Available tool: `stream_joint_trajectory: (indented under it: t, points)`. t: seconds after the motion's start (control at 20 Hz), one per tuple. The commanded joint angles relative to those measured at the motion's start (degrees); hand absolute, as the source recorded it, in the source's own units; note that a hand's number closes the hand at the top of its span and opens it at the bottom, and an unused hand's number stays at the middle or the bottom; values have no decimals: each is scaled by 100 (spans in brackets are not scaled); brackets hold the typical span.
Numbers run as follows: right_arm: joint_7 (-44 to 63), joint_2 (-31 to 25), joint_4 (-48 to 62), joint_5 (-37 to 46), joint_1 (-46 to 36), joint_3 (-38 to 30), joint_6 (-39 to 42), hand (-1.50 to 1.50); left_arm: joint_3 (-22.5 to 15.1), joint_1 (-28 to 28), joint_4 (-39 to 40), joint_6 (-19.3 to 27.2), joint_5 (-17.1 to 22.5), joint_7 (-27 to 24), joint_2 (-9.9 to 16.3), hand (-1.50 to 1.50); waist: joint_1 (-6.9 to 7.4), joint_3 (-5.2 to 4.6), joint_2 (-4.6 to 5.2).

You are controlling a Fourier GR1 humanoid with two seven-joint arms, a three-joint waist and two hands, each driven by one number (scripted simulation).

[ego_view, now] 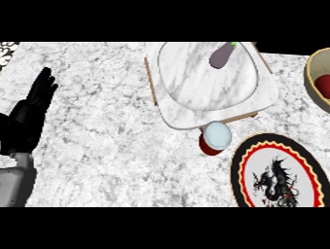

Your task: Pick the tomato from the plate and place it in the bowl

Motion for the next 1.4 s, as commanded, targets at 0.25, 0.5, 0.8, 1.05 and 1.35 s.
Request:
stream_joint_trajectory:
  t: [0.25,0.5,0.8,1.05,1.35]
  points:
    - [102,-526,905,-1716,-486,-1683,1884,-150,81,36,-1,-16,73,49,9,0,-113,7,-40]
    - [366,-1043,1000,-1925,-187,-1881,2366,-150,83,39,-2,-46,82,27,15,0,-95,27,31]
    - [587,-1342,927,-2064,66,-1997,2781,-150,170,-42,48,27,92,-5,3,0,-124,56,90]
    - [857,-1493,970,-2267,224,-2167,3428,-150,82,123,-59,61,15,-25,-49,0,-137,78,44]
    - [1005,-1587,794,-2580,357,-2434,3779,-150,147,54,-54,93,51,15,-48,0,-249,93,27]
